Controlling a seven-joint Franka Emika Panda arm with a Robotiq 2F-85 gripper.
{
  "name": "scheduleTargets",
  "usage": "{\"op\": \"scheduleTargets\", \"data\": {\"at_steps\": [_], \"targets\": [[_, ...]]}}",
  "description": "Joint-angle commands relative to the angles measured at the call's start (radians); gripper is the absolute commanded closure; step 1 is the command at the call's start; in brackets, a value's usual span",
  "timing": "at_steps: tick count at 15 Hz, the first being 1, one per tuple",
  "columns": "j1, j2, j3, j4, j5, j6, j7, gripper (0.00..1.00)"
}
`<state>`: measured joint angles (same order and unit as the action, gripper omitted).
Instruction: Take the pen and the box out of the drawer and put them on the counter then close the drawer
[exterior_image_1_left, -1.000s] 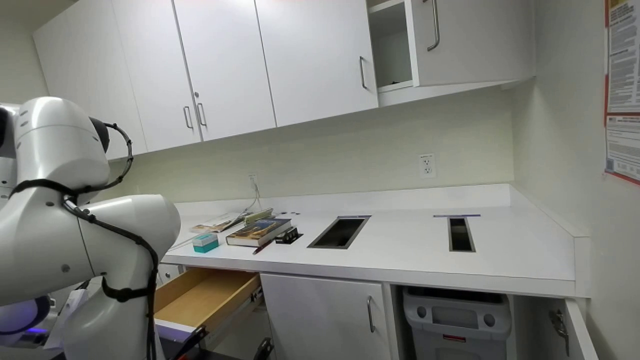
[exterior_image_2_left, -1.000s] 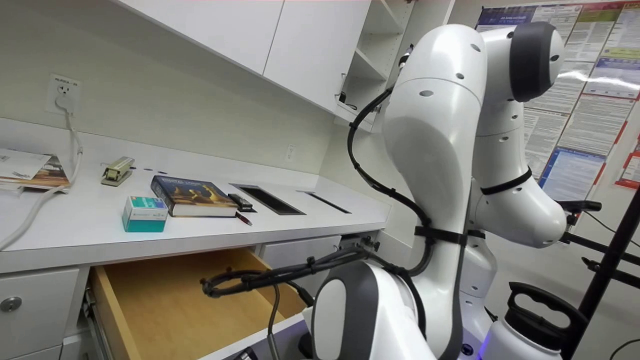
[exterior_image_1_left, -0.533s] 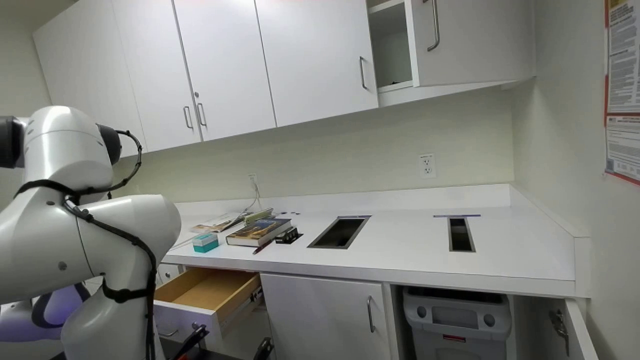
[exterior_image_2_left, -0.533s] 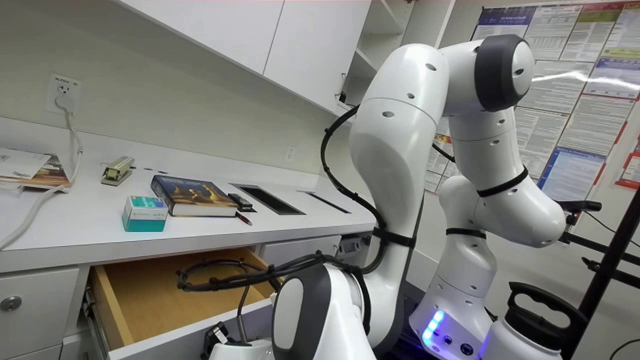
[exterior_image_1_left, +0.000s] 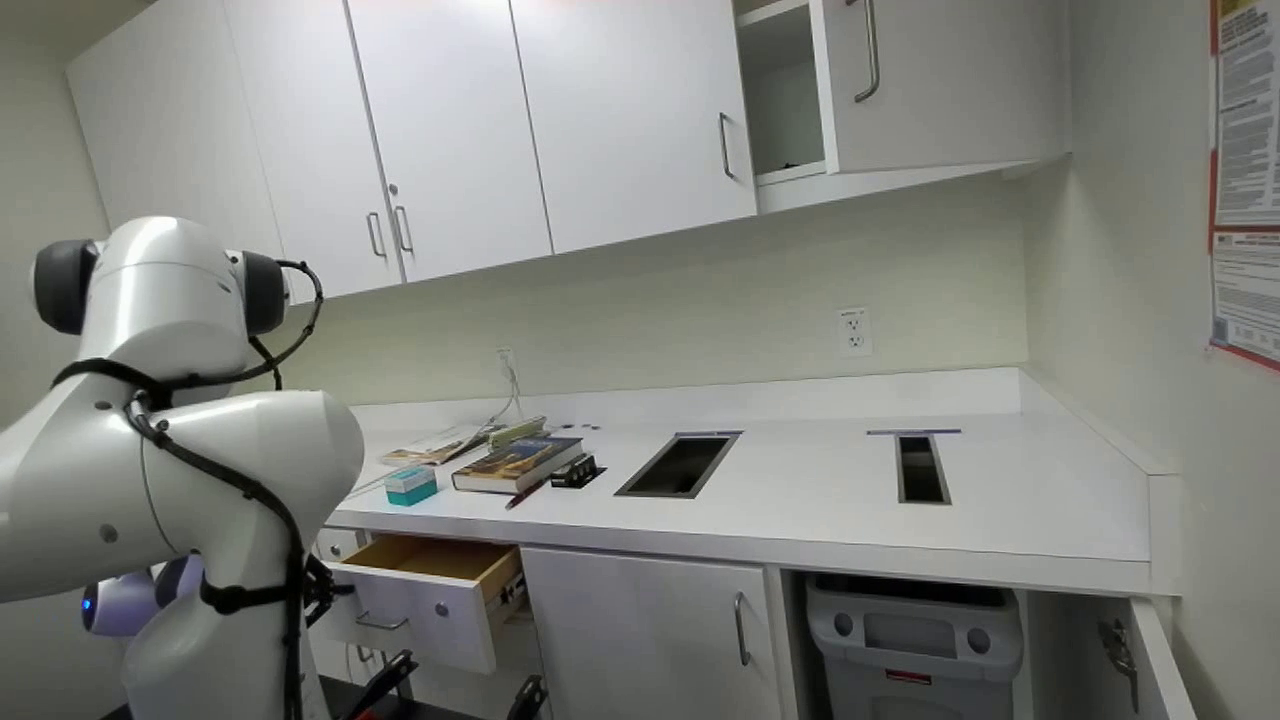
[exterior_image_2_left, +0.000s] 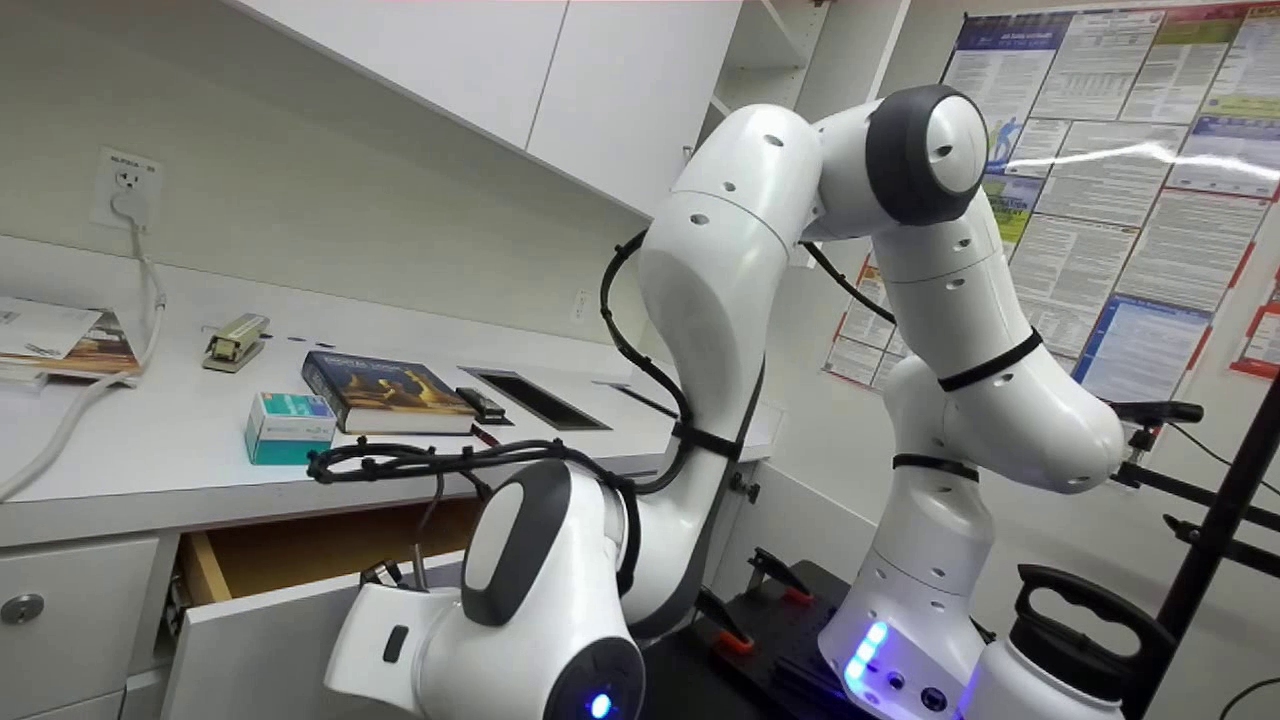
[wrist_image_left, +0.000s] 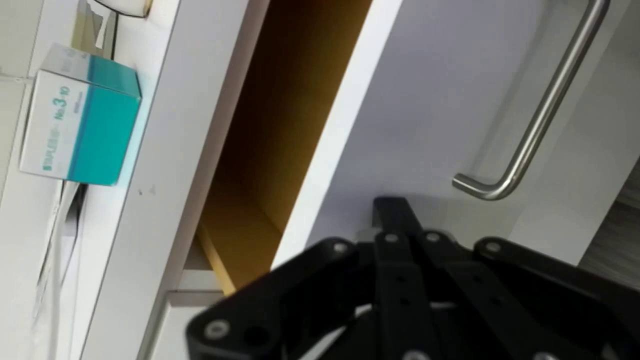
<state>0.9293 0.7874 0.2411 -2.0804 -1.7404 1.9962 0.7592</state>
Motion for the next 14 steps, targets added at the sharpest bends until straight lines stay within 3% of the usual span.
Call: {"op": "scheduleTargets", "data": {"at_steps": [1, 9, 11, 14], "targets": [[-0.088, 0.005, 0.014, 0.05, -0.04, -0.038, -0.085, 1.0], [-0.19, -0.006, 0.071, 0.102, -0.032, -0.051, -0.188, 1.0], [-0.188, -0.054, 0.108, 0.064, 0.014, -0.093, -0.194, 1.0], [-0.191, -0.171, 0.19, -0.009, 0.192, -0.185, -0.256, 1.0]]}}
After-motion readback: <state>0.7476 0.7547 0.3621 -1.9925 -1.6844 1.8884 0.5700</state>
